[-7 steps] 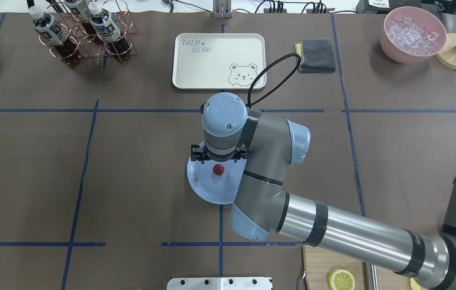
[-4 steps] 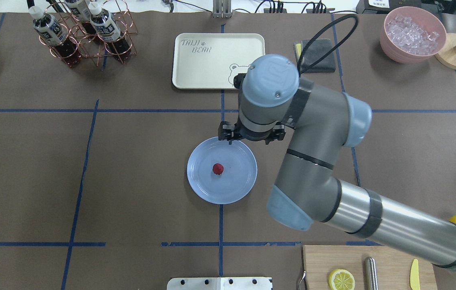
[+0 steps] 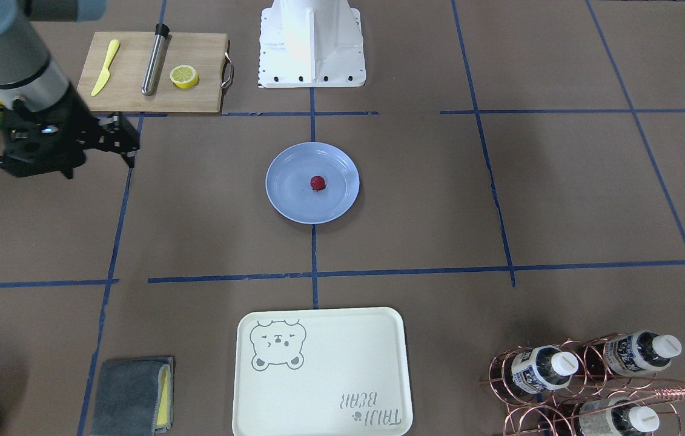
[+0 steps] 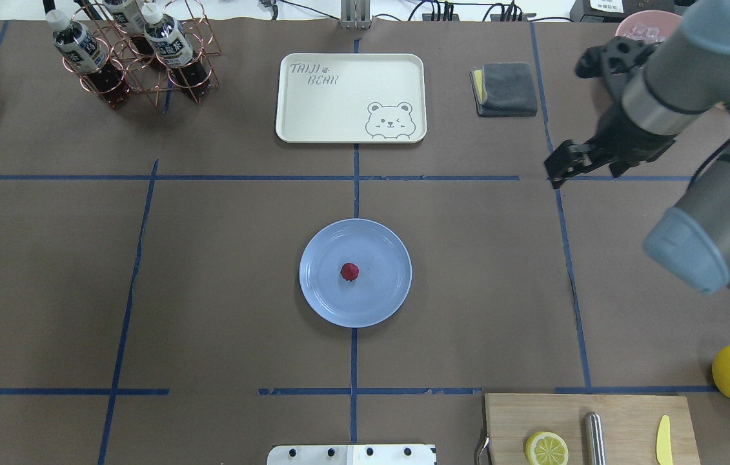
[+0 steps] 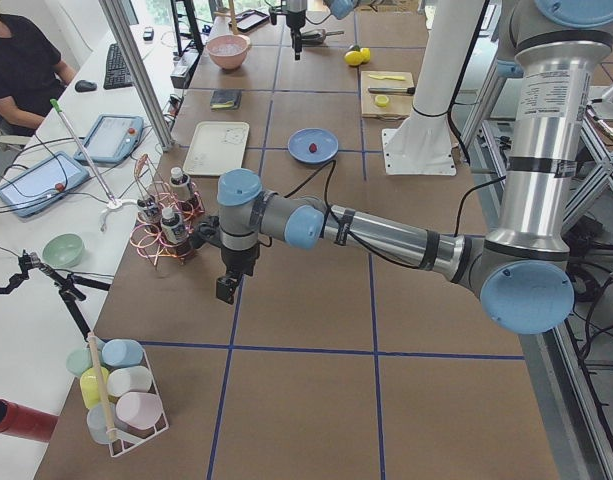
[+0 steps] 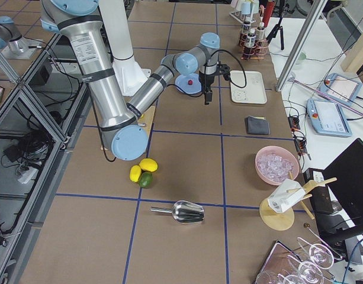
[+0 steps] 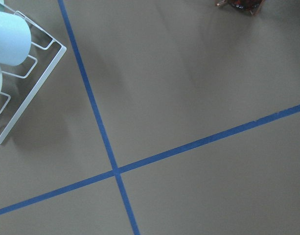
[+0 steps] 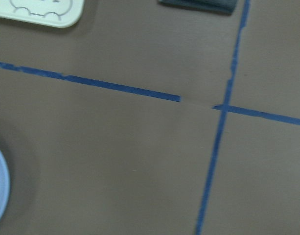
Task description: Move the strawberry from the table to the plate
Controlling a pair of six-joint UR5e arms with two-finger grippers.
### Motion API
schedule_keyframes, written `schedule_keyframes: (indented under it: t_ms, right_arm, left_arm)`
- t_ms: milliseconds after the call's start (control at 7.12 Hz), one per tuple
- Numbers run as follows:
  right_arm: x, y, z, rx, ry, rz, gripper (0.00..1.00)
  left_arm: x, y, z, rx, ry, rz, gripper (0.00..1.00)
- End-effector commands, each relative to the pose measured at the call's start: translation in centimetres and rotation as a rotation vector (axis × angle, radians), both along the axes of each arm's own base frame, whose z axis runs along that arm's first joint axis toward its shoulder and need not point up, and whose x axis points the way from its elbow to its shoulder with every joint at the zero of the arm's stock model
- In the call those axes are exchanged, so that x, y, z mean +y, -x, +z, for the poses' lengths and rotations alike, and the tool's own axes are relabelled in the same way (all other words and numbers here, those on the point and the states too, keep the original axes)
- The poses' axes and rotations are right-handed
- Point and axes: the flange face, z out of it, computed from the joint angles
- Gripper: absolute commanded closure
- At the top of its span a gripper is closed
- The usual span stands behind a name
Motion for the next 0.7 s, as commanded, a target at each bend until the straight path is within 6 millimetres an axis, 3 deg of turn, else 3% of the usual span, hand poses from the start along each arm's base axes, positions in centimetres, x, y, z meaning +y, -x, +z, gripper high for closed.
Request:
schedule_keyframes:
  t_ms: [0,281,561]
  right_arm:
    - [-1.0,-12.8,12.2,0.018,-0.006,-0.097,0.00]
    - [0.7,-21.3,21.2,0.031,0.033,-0.103,0.00]
    - [1.3,-26.9,28.9,-0.044,0.086,-0.058,0.00]
  left_arm:
    - [1.3,1.9,2.2,0.021,0.028,0.000,0.00]
    - [3.8,4.5,5.0,0.043,0.090,-0.046,0.00]
    - [6.1,5.8,7.6,0.152,0.162,-0.068,0.00]
